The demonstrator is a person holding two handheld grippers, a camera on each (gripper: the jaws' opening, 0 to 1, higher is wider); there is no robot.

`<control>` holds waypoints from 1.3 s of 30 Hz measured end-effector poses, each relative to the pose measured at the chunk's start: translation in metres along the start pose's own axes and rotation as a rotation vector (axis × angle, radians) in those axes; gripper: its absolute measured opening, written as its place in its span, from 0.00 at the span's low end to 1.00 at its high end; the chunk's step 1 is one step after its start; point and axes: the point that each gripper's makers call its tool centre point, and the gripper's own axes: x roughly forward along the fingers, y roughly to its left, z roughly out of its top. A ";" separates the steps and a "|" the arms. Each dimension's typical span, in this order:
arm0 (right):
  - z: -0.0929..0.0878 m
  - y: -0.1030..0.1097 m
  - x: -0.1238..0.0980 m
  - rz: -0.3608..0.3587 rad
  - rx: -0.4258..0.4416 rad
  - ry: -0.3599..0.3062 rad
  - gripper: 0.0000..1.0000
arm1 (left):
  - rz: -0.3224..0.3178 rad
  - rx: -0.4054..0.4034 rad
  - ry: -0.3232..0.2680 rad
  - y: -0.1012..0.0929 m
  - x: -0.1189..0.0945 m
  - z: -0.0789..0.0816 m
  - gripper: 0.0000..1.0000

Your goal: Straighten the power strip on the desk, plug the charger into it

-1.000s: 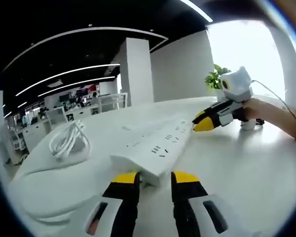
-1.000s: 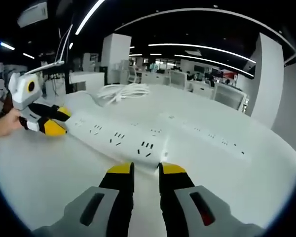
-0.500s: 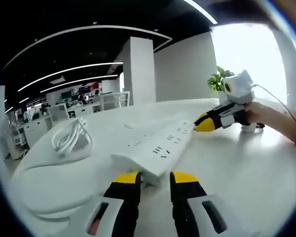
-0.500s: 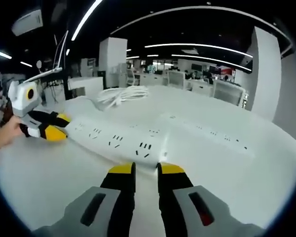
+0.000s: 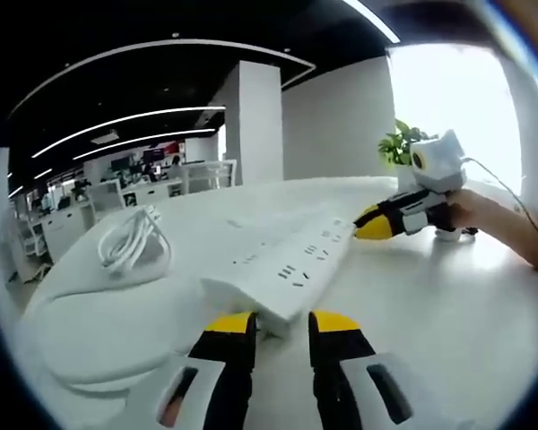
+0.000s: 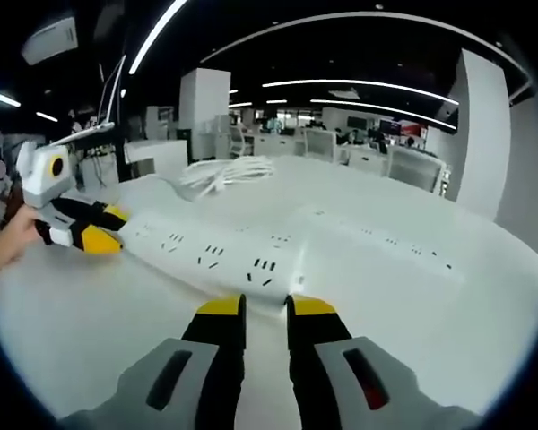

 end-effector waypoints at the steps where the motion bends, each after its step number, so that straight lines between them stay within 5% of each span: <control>1: 0.000 0.001 -0.001 -0.001 0.003 -0.002 0.18 | 0.000 0.002 0.003 0.005 0.000 0.002 0.24; 39: -0.014 0.023 -0.037 -0.045 0.038 -0.018 0.18 | -0.021 0.009 0.055 -0.010 -0.016 -0.006 0.23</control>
